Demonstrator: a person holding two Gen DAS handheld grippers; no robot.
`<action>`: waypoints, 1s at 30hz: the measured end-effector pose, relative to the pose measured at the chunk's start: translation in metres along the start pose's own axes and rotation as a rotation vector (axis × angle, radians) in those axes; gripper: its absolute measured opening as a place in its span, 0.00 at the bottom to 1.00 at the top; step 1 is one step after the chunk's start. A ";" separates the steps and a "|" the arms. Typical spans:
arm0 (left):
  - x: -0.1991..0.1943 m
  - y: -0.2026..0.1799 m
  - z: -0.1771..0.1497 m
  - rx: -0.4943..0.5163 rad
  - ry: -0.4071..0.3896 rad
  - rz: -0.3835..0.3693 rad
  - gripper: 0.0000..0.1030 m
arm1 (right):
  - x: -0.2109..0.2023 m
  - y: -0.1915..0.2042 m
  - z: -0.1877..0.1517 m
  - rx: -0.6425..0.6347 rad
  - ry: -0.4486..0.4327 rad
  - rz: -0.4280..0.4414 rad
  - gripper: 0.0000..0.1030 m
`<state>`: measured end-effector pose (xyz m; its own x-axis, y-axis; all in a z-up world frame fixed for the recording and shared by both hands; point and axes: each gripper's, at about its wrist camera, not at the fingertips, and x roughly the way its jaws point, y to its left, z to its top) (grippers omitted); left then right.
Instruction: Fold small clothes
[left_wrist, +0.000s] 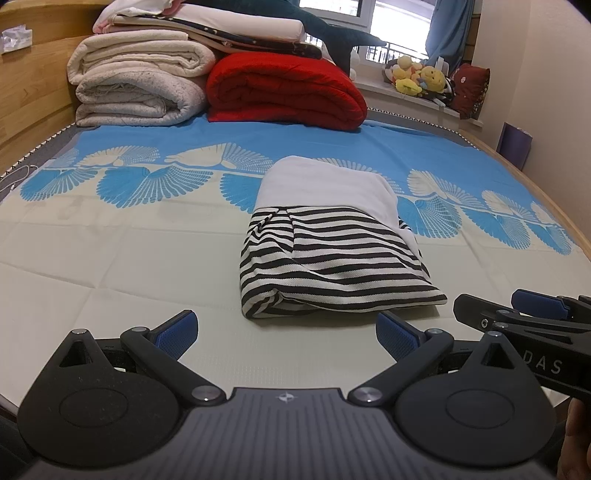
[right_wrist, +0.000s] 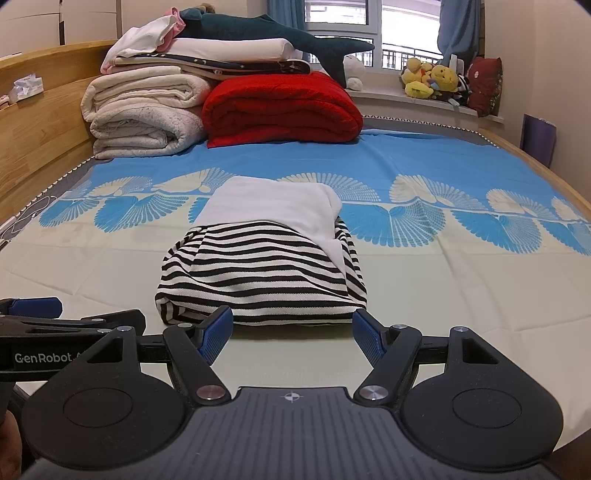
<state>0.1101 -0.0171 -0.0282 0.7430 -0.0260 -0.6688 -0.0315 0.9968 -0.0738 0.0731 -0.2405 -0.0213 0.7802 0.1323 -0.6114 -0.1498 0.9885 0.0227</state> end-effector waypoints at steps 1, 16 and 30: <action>0.000 0.000 0.000 0.000 0.000 0.000 0.99 | 0.000 0.000 0.000 0.000 0.000 0.000 0.71; 0.001 0.001 0.001 0.001 0.004 -0.006 0.99 | 0.003 0.001 0.000 0.007 0.005 -0.007 0.71; 0.001 0.000 0.000 -0.002 0.006 -0.007 0.99 | 0.005 0.002 -0.002 0.012 0.010 -0.012 0.71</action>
<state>0.1109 -0.0170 -0.0288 0.7394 -0.0336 -0.6724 -0.0273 0.9964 -0.0798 0.0752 -0.2379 -0.0256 0.7759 0.1192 -0.6194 -0.1328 0.9908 0.0245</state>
